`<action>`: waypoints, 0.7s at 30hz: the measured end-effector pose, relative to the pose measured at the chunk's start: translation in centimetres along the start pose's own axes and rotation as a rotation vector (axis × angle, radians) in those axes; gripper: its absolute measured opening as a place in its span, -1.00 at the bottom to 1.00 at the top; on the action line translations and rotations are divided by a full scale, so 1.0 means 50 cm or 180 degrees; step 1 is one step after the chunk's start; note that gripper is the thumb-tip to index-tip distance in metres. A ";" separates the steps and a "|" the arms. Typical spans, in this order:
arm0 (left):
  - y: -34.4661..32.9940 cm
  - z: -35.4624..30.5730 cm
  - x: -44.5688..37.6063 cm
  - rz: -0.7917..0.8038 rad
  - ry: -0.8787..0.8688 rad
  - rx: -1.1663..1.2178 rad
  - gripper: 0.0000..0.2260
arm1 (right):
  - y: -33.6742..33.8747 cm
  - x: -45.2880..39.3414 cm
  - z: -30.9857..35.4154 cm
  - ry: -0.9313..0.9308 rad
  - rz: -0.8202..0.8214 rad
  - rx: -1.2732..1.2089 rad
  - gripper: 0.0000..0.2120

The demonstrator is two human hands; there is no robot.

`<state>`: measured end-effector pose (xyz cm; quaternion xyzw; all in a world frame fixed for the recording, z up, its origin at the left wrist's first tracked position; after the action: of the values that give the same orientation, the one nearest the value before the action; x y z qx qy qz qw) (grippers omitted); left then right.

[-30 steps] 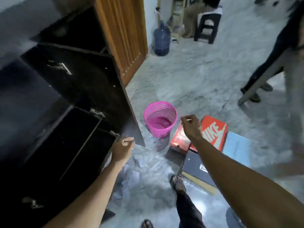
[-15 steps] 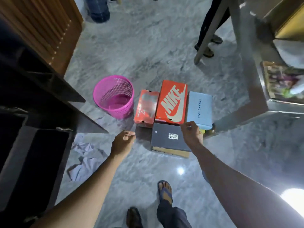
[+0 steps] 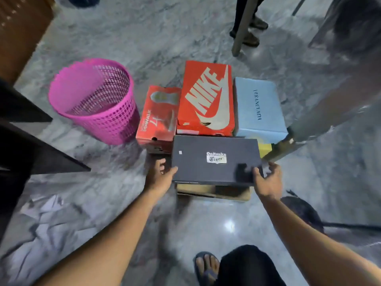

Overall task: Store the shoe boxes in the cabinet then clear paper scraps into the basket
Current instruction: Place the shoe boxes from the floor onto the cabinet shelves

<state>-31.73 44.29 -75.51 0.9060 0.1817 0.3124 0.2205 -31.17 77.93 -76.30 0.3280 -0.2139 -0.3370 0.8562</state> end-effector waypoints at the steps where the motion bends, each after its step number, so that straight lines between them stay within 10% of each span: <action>1: -0.022 0.022 -0.017 0.0090 0.0000 -0.0020 -0.36 | -0.022 -0.010 -0.026 -0.0070 0.0016 -0.0156 -0.42; 5: -0.094 0.079 -0.054 0.0279 -0.0084 0.0354 -0.27 | -0.084 -0.032 -0.089 -0.0131 0.0044 -0.0735 -0.50; 12: -0.055 0.124 -0.040 -0.0542 -0.0629 0.0874 -0.68 | -0.084 0.039 -0.082 0.0780 -0.0036 -0.0811 -0.63; 21: 0.239 0.238 -0.017 -0.1425 -0.0423 0.1287 -0.84 | -0.118 0.227 0.061 0.1488 0.1378 -0.0460 -0.63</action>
<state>-22.34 30.49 -78.21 0.8873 0.4205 0.1537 0.1105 -27.79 65.25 -76.71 0.2818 -0.0519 -0.0770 0.9550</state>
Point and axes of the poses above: each hand's wrist, its own x-axis away from the middle knuckle, its own y-axis out of the back of the hand, z = x × y, the point moved 3 cm from there along -x, towards the middle knuckle, and after that the axes turned 14 degrees about -z, right-handed, at the moved point
